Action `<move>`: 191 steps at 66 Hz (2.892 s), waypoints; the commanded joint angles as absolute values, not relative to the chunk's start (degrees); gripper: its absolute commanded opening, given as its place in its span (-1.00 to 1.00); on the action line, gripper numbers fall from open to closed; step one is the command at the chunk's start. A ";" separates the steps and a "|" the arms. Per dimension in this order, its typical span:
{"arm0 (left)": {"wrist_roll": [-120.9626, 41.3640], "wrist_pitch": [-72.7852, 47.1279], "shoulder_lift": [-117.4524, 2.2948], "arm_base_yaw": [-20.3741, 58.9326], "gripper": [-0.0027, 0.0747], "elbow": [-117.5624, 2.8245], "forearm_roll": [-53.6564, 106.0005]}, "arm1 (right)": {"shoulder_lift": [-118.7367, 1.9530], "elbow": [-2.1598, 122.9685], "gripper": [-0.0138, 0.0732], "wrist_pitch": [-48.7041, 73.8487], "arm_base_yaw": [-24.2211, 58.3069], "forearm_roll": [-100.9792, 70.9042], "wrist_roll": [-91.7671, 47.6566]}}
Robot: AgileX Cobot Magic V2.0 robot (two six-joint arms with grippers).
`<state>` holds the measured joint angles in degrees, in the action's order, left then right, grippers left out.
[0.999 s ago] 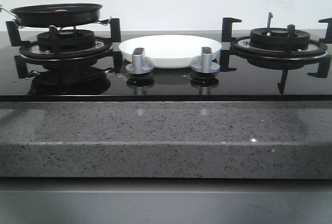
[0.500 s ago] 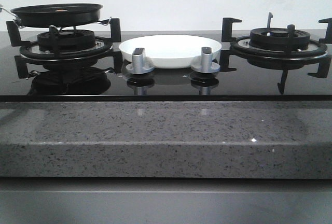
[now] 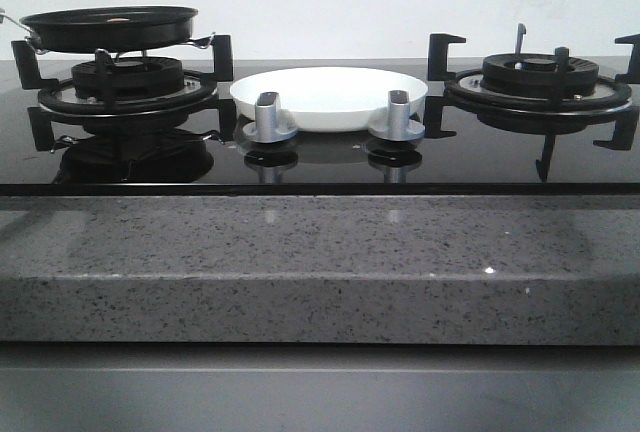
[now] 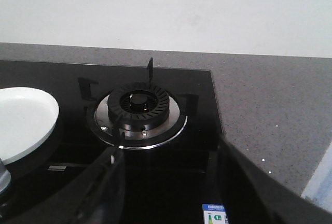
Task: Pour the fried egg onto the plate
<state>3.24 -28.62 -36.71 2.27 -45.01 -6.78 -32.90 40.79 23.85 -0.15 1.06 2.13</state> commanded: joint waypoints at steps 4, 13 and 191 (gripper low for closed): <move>3.28 -24.00 -37.01 2.64 0.28 -46.81 -7.24 | -35.72 45.31 0.29 20.56 -0.07 -2.91 1.55; 3.28 -24.00 -37.01 2.64 0.28 -46.81 -7.24 | -43.75 54.34 0.29 30.69 2.56 -5.87 0.33; 3.28 -24.00 -37.01 2.64 0.28 -46.81 -7.24 | -117.73 113.18 -0.63 63.46 9.91 -29.35 -2.85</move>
